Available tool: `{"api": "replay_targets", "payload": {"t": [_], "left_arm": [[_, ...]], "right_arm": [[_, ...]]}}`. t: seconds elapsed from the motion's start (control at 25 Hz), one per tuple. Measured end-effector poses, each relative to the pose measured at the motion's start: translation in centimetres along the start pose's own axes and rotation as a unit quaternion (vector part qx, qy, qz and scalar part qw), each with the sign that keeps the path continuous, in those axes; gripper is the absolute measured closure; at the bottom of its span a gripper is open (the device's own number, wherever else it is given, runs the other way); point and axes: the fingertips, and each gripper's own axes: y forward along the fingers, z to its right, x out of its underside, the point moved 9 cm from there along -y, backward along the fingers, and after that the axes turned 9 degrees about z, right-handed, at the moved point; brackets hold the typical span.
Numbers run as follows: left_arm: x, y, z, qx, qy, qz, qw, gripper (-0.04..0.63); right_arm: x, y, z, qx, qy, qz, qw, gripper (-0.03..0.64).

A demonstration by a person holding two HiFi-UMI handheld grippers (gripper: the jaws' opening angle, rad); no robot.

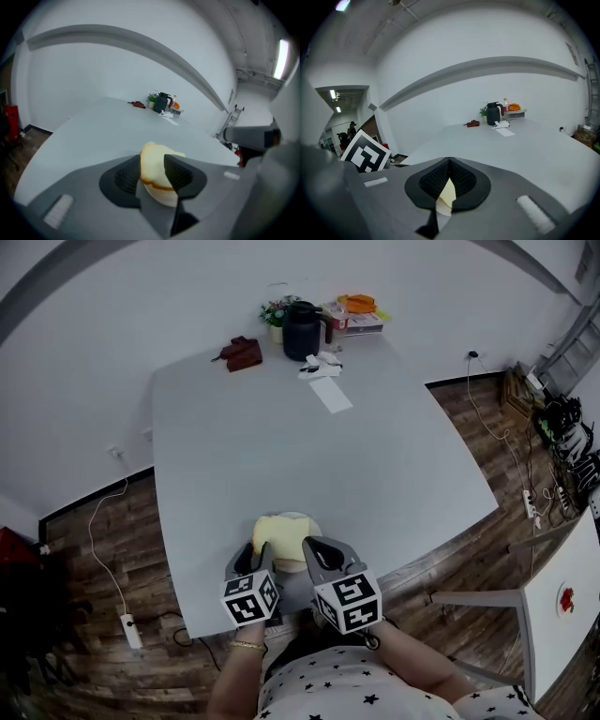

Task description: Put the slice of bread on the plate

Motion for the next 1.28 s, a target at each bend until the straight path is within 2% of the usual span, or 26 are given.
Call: {"api": "replay_targets", "payload": {"t": [0.2,0.4,0.48,0.56,0.6,1.28], "left_arm": [[-0.3,-0.8,0.3,-0.005,0.020,0.013,0.9997,0.434],[-0.9,-2.0,1.2,0.000,0.030,0.029,0.9991,0.470],[-1.1,-2.7,1.6,-0.002,0.032,0.036,0.9988,0.498],[-1.3,-3.5,2.0,-0.006,0.041,0.047,0.9981,0.572],[-1.4,-3.9,2.2,-0.005,0.044,0.052,0.9976,0.586],[-1.6,-7.2,2.6,0.004,0.034,0.068,0.9971,0.588]], "right_arm": [[0.3,0.2,-0.5,-0.006,0.000,-0.004,1.000,0.620],[0.8,0.0,-1.0,-0.006,-0.003,-0.009,1.000,0.620],[1.0,-0.3,-1.2,-0.006,-0.006,-0.010,1.000,0.620],[1.2,-0.6,-1.4,-0.006,-0.010,-0.010,1.000,0.620],[1.2,-0.8,-1.6,-0.005,-0.012,-0.009,1.000,0.620],[1.8,-2.5,-3.0,0.006,-0.020,-0.005,1.000,0.620]]}}
